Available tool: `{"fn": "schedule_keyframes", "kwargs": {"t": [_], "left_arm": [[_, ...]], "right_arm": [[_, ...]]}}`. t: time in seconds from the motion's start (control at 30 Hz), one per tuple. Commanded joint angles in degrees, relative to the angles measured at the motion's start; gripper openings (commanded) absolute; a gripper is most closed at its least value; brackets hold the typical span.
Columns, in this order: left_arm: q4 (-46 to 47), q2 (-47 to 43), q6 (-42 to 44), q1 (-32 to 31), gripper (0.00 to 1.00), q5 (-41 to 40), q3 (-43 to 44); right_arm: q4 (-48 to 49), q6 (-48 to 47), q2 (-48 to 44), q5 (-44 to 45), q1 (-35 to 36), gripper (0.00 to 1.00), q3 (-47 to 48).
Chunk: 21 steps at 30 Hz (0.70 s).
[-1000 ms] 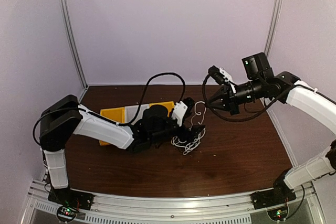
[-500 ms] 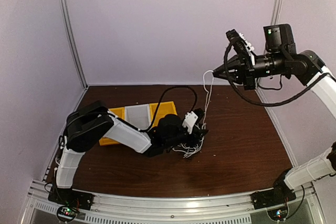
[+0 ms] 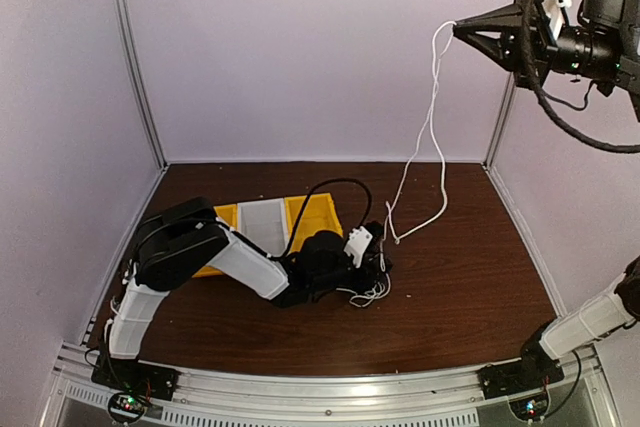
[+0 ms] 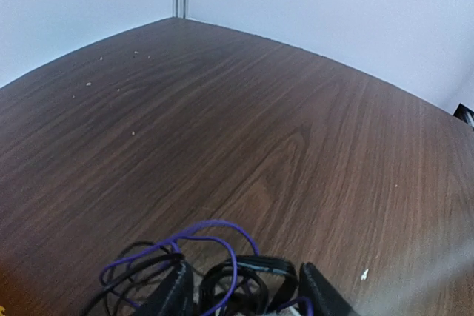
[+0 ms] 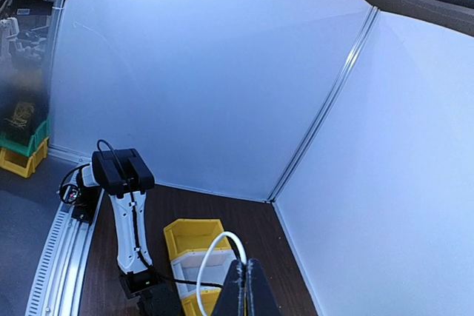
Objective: Untangle the cables
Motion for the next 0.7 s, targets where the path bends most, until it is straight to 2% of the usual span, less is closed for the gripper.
{"fn": "schedule_keyframes", "kwargs": {"t": [0.0, 0.23, 0.37, 0.67], "left_arm": [[2.9, 1.4, -3.1, 0.2, 0.53, 0.6, -3.2], [3.8, 1.3, -4.2, 0.2, 0.55, 2.8, -4.4], [3.9, 1.0, -6.2, 0.3, 0.53, 6.4, -4.9], [5.4, -0.5, -10.5, 0.2, 0.55, 9.1, -9.5]], "right_arm": [[-0.1, -0.1, 2.0, -1.8, -1.3, 0.00, 6.5], [0.9, 0.6, 3.8, -0.4, -2.3, 0.00, 11.5], [4.3, 2.3, 4.0, 9.2, -2.5, 0.00, 12.3], [12.7, 1.6, 9.5, 23.9, -3.0, 0.00, 21.6]]}}
